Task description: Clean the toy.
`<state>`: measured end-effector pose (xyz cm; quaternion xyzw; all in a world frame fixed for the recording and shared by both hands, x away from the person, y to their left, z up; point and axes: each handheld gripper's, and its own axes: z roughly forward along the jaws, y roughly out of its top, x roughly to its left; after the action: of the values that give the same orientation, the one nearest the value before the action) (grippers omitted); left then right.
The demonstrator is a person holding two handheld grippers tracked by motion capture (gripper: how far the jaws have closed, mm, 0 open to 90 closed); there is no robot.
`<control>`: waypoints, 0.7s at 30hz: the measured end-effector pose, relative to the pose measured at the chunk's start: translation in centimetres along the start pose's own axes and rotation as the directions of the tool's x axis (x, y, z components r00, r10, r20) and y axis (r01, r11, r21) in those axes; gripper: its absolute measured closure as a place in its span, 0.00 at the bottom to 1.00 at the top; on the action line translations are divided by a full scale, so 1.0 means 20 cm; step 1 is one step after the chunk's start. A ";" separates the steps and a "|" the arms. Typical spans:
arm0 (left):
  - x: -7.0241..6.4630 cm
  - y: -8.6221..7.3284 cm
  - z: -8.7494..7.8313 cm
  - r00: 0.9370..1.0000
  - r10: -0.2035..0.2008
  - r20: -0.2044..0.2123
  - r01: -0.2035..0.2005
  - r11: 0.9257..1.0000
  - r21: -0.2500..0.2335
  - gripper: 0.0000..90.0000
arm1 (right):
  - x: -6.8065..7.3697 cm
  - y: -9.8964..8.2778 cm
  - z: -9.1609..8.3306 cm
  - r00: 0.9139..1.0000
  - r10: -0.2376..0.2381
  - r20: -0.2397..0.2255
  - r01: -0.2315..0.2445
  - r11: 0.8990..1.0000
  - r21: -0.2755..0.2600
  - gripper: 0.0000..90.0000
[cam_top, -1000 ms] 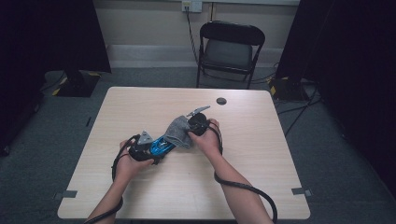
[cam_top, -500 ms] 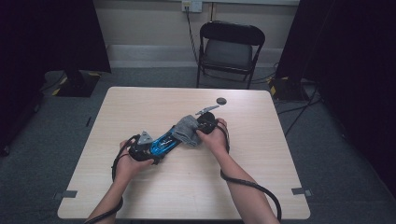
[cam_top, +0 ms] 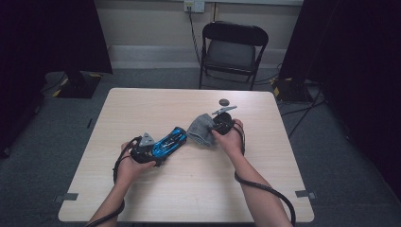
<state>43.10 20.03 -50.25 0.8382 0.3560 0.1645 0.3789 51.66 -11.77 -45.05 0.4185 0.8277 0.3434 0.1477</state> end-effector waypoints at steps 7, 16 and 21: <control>0.00 0.00 0.00 1.000 0.002 0.000 -0.002 1.000 0.000 0.28 | -0.01 0.01 -0.07 1.000 0.004 -0.011 -0.004 1.000 -0.025 0.85; 0.00 0.00 0.00 1.000 0.001 0.000 -0.001 1.000 0.000 0.28 | 0.05 0.05 -0.13 0.998 -0.028 -0.053 0.025 0.998 -0.061 0.85; 0.00 0.00 0.00 1.000 -0.002 0.002 0.002 1.000 0.000 0.28 | 0.11 0.08 -0.15 0.995 -0.053 -0.082 0.046 0.996 -0.077 0.85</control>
<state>43.11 20.04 -50.25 0.8380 0.3565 0.1634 0.3794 49.58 -10.71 -41.68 0.3773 0.8299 0.3875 0.1368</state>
